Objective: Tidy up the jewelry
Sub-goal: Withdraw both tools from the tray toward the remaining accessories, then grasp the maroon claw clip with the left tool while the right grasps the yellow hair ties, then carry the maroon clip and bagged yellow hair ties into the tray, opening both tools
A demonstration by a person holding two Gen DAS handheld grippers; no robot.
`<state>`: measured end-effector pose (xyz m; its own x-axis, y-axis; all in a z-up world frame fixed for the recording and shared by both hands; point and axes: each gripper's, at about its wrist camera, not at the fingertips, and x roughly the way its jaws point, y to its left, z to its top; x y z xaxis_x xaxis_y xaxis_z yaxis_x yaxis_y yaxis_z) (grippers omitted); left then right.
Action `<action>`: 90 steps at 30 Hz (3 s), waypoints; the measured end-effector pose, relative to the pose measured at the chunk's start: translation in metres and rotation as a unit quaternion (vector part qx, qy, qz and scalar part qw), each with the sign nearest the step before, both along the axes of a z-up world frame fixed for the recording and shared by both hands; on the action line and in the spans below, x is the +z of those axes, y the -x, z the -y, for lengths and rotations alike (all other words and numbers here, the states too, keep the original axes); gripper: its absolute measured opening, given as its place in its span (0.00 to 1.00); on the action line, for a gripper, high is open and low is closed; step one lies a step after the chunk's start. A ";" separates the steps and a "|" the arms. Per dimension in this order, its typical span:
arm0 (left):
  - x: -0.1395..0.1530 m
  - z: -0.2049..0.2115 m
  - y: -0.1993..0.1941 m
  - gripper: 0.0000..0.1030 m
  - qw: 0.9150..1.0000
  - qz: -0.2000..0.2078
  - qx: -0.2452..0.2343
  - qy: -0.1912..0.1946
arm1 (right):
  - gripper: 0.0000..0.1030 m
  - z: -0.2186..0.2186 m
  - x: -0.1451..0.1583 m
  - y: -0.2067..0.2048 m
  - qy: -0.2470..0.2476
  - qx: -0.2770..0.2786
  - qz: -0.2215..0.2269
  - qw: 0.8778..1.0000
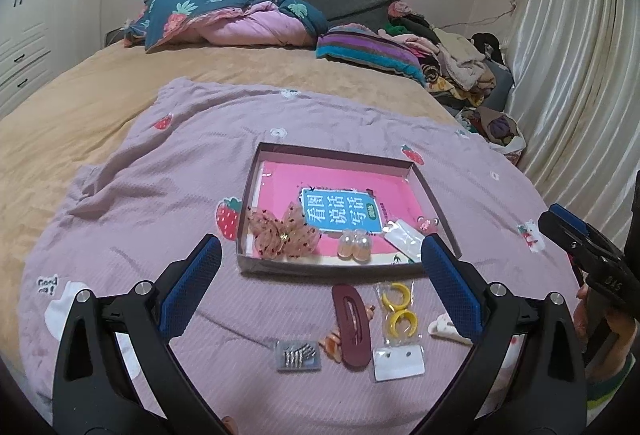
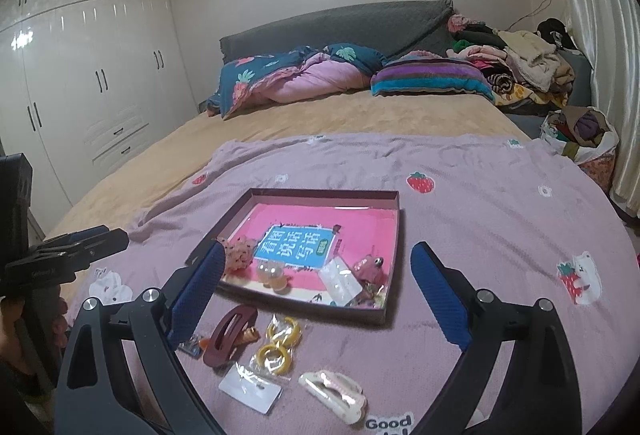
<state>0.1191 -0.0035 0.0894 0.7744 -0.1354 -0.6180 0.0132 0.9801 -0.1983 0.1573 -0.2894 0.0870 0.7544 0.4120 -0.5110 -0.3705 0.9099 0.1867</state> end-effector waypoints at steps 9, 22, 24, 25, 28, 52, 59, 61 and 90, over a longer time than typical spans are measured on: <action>-0.013 0.000 0.016 0.91 1.000 -0.012 -0.006 -0.010 | 0.91 -0.009 -0.009 0.014 0.012 0.009 -0.011 1.000; -0.038 -0.005 0.031 0.91 0.999 -0.037 -0.015 -0.022 | 0.91 -0.025 -0.031 0.022 0.038 0.021 -0.038 0.998; -0.042 -0.005 0.033 0.91 0.999 -0.042 -0.017 -0.025 | 0.91 -0.028 -0.036 0.022 0.043 0.023 -0.043 0.998; -0.044 -0.004 0.035 0.91 0.999 -0.044 -0.019 -0.026 | 0.91 -0.030 -0.038 0.021 0.047 0.024 -0.046 0.998; -0.049 -0.003 0.037 0.91 0.998 -0.047 -0.024 -0.033 | 0.91 -0.034 -0.045 0.021 0.056 0.028 -0.051 0.997; -0.089 0.018 0.036 0.90 0.992 -0.090 -0.069 -0.048 | 0.79 -0.080 -0.134 -0.023 0.127 0.081 -0.155 0.976; -0.098 0.031 0.024 0.75 0.989 -0.105 -0.083 -0.065 | 0.49 -0.092 -0.157 -0.042 0.119 0.105 -0.198 0.967; -0.102 0.037 0.016 0.70 0.987 -0.113 -0.093 -0.065 | 0.40 -0.091 -0.156 -0.043 0.109 0.114 -0.196 0.968; -0.116 0.057 -0.035 0.22 0.981 -0.154 -0.109 -0.051 | 0.32 -0.022 -0.102 -0.024 0.010 0.083 -0.119 0.989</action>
